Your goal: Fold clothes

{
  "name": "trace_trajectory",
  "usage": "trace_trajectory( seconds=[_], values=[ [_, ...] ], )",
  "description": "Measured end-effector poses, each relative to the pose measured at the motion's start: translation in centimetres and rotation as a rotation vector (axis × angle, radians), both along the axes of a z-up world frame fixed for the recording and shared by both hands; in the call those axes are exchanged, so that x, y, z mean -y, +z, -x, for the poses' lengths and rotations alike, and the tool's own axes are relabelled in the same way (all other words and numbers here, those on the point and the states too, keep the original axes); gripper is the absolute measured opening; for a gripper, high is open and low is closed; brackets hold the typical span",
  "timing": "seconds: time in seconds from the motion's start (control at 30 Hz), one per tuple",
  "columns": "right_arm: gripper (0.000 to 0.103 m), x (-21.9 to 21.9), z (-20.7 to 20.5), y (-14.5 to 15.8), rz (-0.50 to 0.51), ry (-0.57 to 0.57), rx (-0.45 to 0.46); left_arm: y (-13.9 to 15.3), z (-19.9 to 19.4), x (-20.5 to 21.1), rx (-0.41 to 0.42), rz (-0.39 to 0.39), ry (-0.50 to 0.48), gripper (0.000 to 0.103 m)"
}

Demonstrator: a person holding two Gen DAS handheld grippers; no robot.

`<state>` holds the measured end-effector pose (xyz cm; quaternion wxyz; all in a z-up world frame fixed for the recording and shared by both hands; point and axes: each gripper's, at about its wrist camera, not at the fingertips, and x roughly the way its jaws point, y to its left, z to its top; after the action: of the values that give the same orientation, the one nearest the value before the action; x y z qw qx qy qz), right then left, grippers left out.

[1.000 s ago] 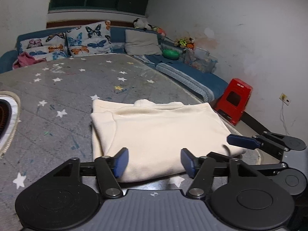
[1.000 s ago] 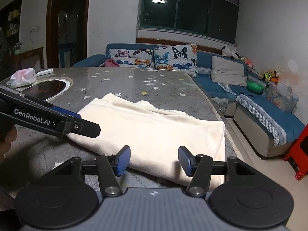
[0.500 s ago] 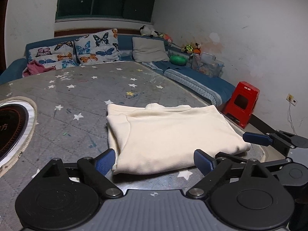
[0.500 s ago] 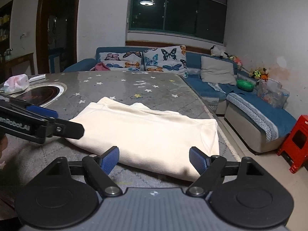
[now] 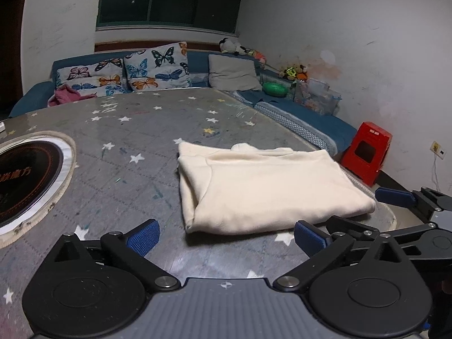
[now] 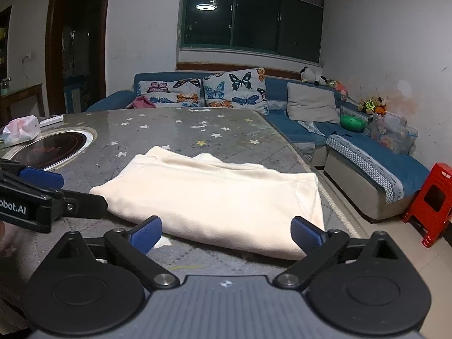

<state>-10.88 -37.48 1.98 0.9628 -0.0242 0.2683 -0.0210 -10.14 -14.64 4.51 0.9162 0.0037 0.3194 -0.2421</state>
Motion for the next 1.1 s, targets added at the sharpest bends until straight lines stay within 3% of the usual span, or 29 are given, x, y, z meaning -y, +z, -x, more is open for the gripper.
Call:
trace_trajectory(
  seconds=[0.3,1.1],
  values=[
    [0.103,-0.4,0.7,-0.3,-0.007,-0.024,-0.016,-0.5,0.7,-0.1,-0.004,-0.047,0.037,0.103],
    [0.103,-1.0,2.2,-0.4,-0.019,-0.073,-0.030,-0.8,2.4,-0.8,-0.025,-0.043,0.064,0.103]
  ],
)
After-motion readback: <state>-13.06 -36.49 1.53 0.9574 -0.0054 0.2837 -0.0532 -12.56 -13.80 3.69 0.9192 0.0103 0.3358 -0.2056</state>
